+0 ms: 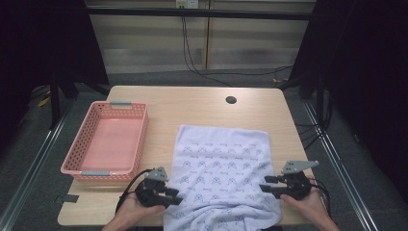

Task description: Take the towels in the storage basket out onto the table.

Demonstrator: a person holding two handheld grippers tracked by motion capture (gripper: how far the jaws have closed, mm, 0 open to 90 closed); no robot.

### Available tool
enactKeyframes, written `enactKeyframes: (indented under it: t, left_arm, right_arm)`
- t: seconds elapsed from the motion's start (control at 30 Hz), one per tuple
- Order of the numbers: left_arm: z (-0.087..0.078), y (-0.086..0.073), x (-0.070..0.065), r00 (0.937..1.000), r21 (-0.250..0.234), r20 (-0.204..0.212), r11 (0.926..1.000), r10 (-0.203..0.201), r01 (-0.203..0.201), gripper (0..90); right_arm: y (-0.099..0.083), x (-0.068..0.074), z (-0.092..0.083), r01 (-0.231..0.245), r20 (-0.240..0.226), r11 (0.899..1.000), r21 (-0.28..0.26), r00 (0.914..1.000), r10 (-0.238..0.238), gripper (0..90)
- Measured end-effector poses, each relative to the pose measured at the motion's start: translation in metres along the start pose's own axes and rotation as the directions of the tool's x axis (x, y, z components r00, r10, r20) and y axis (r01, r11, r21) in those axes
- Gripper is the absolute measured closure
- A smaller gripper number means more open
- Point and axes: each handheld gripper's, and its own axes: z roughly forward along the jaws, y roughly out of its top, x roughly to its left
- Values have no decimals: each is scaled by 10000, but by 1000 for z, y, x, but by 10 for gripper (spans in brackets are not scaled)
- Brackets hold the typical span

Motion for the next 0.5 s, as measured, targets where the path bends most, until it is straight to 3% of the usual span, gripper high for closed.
enactKeyframes:
  t: [0.13, 0.2, 0.27, 0.33, 0.37, 0.47, 0.5]
  left_arm:
    - [15, 18, 17, 9982, -319, -466, 9989, -367, 352, 574]
    - [23, 22, 19, 9948, -77, -1014, 10000, 48, -56, 596]
    - [29, 20, 22, 9958, 131, -907, 9999, -94, 106, 638]
    - [27, 15, 18, 9942, 76, -1055, 9998, 203, -196, 678]
    - [25, 13, 16, 9952, 167, -941, 9996, 262, -248, 692]
    - [19, 3, 8, 9970, 169, -746, 9997, 188, -176, 717]
    - [17, -1, 4, 9975, 211, -614, 9993, 337, -324, 722]
  right_arm:
    - [12, -16, 20, -92, 299, 9999, 131, 9995, 88, 553]
    - [14, -22, 28, -155, 587, 9998, 127, 9982, 147, 555]
    - [14, -24, 34, -99, 706, 9994, 322, 9975, 76, 644]
    - [10, -21, 37, 218, 854, 9988, 442, 9960, -255, 681]
    - [8, -18, 36, 195, 889, 9986, 490, 9958, -238, 724]
    - [2, -13, 31, 182, 657, 9988, 456, 9976, -212, 784]
    - [1, -12, 29, 179, 593, 9983, 555, 9980, -212, 809]
